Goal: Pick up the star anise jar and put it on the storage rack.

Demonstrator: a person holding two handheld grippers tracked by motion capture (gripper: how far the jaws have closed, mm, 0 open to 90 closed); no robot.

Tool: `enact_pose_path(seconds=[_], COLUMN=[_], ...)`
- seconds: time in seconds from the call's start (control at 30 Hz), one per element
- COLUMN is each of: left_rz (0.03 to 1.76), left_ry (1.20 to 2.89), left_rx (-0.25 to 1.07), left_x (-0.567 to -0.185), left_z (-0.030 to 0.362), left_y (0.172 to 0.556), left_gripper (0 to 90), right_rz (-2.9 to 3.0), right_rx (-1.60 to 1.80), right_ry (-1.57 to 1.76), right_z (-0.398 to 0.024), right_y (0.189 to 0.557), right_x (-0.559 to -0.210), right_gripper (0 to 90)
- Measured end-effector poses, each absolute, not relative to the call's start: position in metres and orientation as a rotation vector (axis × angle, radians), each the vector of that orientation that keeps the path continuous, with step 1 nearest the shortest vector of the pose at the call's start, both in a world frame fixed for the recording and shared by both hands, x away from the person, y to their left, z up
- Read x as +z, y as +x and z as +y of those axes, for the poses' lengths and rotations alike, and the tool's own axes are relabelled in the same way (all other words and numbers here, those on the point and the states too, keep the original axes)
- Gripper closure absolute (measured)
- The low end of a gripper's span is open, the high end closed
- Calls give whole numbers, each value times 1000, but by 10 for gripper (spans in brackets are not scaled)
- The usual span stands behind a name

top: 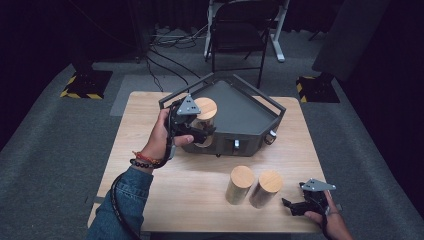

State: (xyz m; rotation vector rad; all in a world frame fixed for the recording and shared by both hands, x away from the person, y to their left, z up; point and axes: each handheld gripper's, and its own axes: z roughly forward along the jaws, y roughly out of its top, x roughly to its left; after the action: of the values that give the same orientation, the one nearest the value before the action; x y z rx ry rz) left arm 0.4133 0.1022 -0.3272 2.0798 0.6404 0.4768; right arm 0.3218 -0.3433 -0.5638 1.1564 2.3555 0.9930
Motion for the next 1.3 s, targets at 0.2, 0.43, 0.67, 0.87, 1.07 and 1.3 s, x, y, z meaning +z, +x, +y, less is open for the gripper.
enact_pose_path(seconds=[0.2,0.43,0.67,0.87,1.07,1.3], left_rz=[646,668,699,750,787,836], left_ry=[2072,2076,2074,2058,2049,2051], left_rx=[485,491,503,493,496,488], left_x=[-317,-316,-313,-317,-318,-323], left_z=[94,88,87,90,92,90], left_y=[423,431,444,458,473,490], left_gripper=[246,246,246,246,246,246], right_rz=[2356,2356,2356,2355,2356,2356], right_rx=[993,993,993,993,993,993], right_ry=[1156,1156,1156,1156,1157,1156], right_z=[-343,-343,-343,-343,-343,-343], right_y=[322,322,322,322,322,322], right_x=[-564,-564,-564,-564,-564,-564], right_gripper=[0,0,0,0,0,0])
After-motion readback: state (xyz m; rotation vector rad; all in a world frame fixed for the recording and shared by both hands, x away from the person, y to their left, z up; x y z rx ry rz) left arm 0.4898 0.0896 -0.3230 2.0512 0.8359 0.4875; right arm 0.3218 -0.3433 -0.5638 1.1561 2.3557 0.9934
